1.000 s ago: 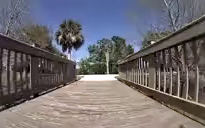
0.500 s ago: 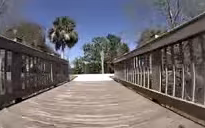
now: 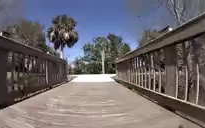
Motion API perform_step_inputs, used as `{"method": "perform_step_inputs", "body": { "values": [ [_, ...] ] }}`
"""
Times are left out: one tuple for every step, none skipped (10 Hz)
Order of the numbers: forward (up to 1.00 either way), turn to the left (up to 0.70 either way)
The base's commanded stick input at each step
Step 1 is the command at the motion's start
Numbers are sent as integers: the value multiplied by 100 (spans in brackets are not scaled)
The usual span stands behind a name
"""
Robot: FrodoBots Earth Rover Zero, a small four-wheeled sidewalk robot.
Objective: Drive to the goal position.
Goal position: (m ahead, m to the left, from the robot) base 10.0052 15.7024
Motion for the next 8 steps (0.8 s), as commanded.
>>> {"method": "perform_step_inputs", "body": {
  "values": [
    [70, 0],
    [70, 0],
    [70, 0],
    [70, 0],
    [70, 0],
    [70, 0],
    [70, 0],
    [70, 0]
  ]
}}
